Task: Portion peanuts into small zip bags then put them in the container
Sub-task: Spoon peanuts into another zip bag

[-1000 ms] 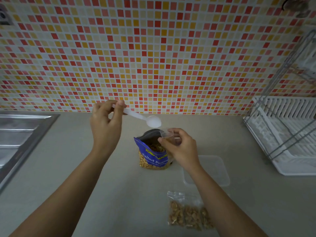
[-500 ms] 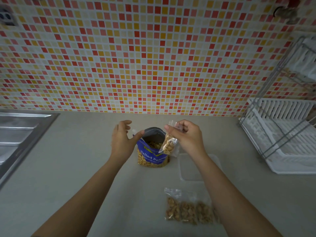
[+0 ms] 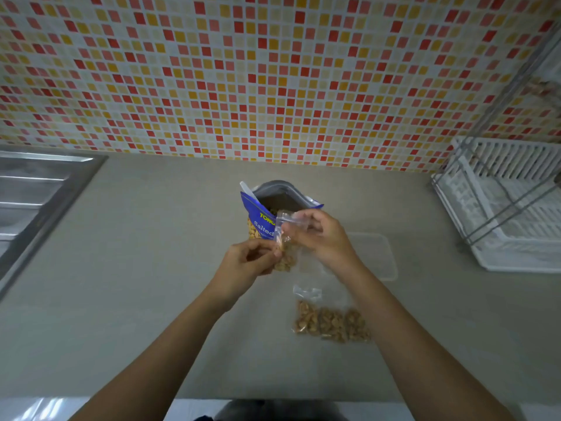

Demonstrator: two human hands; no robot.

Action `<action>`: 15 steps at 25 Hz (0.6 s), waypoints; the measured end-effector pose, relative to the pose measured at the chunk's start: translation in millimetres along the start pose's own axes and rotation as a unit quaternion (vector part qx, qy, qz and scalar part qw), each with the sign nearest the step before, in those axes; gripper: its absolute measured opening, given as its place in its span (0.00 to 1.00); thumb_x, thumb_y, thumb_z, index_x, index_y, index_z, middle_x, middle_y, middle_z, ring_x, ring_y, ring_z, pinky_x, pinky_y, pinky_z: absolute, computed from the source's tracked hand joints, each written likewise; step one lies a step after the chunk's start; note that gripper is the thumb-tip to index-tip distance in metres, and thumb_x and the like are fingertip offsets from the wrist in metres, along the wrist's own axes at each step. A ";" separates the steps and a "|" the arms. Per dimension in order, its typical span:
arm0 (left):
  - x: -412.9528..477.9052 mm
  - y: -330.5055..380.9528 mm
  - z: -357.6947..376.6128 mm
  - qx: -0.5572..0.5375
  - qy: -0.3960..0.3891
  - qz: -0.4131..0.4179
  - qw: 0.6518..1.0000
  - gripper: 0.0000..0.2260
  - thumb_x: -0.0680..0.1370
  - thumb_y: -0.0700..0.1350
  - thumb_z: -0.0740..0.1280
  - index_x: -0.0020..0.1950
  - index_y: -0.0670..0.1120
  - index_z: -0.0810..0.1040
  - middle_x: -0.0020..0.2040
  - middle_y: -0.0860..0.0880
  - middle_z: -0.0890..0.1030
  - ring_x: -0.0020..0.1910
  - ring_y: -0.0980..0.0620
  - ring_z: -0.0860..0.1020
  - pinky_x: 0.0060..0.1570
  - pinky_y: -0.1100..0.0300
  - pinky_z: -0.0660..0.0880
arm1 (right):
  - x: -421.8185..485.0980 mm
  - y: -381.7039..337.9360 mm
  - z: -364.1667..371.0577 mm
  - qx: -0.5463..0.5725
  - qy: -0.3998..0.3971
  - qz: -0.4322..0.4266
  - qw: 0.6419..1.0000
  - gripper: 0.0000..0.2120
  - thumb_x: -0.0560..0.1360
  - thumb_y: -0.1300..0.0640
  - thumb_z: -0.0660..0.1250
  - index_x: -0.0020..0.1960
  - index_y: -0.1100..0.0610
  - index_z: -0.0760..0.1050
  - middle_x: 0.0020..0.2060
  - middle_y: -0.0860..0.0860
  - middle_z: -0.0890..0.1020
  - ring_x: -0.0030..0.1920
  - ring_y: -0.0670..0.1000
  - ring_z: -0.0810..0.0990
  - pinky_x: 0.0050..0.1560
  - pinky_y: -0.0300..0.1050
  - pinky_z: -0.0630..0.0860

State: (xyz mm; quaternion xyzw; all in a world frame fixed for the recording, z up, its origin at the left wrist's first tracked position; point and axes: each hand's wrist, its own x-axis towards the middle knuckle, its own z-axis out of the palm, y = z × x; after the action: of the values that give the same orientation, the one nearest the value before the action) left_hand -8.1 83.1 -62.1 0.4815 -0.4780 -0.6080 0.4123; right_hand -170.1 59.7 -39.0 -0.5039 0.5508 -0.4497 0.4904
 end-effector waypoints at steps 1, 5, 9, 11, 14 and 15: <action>-3.1 -9.1 -2.6 -0.006 0.002 -0.022 1.000 0.05 0.74 0.35 0.66 0.41 0.44 0.79 0.33 0.47 0.77 0.32 0.55 0.73 0.36 0.66 0.74 | -4.8 9.5 -2.5 0.018 -0.035 0.024 0.999 0.08 0.68 0.54 0.73 0.45 0.50 0.76 0.39 0.47 0.82 0.37 0.41 0.79 0.43 0.36 0.75; -14.0 -50.3 -10.2 -0.006 -0.017 -0.110 0.994 0.07 0.76 0.35 0.64 0.39 0.43 0.78 0.34 0.46 0.75 0.32 0.53 0.71 0.37 0.63 0.72 | -16.7 53.6 -4.4 -0.018 -0.051 0.069 0.996 0.07 0.74 0.61 0.67 0.42 0.50 0.79 0.36 0.50 0.82 0.36 0.42 0.82 0.48 0.40 0.78; -20.8 -88.7 -15.1 0.095 0.002 -0.126 0.987 0.03 0.75 0.40 0.67 0.42 0.44 0.80 0.35 0.46 0.77 0.34 0.50 0.74 0.38 0.59 0.76 | -17.6 91.2 8.0 -0.186 0.004 0.052 0.981 0.02 0.72 0.58 0.69 0.41 0.54 0.79 0.35 0.51 0.83 0.37 0.49 0.82 0.47 0.44 0.78; -21.9 -101.6 -15.4 0.195 0.042 -0.111 0.974 0.04 0.73 0.44 0.70 0.47 0.47 0.81 0.35 0.47 0.80 0.34 0.50 0.78 0.43 0.58 0.77 | -15.9 99.7 12.0 -0.293 0.022 0.032 0.955 0.04 0.71 0.57 0.69 0.43 0.57 0.80 0.37 0.52 0.84 0.37 0.47 0.80 0.42 0.37 0.73; -22.8 -109.1 -12.6 0.314 0.092 -0.060 0.943 0.10 0.72 0.47 0.70 0.53 0.49 0.77 0.38 0.47 0.82 0.37 0.52 0.79 0.37 0.75 0.70 | -12.3 110.3 16.3 -0.372 0.006 0.027 0.928 0.06 0.71 0.58 0.68 0.43 0.59 0.81 0.40 0.55 0.85 0.41 0.53 0.82 0.41 0.41 0.74; -23.1 -110.2 -11.6 0.344 0.094 -0.038 0.934 0.11 0.73 0.47 0.70 0.54 0.48 0.78 0.39 0.46 0.83 0.38 0.51 0.79 0.37 0.73 0.70 | -11.2 115.0 17.6 -0.392 -0.004 0.025 0.919 0.06 0.71 0.58 0.68 0.43 0.59 0.81 0.39 0.56 0.85 0.41 0.55 0.82 0.43 0.43 0.76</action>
State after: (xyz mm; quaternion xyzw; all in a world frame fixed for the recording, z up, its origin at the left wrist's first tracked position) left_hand 3.3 125.5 -166.4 0.6664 -0.5983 -0.3737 0.2415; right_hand -165.6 80.9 -153.9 -0.6436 0.6938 -0.1833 0.2663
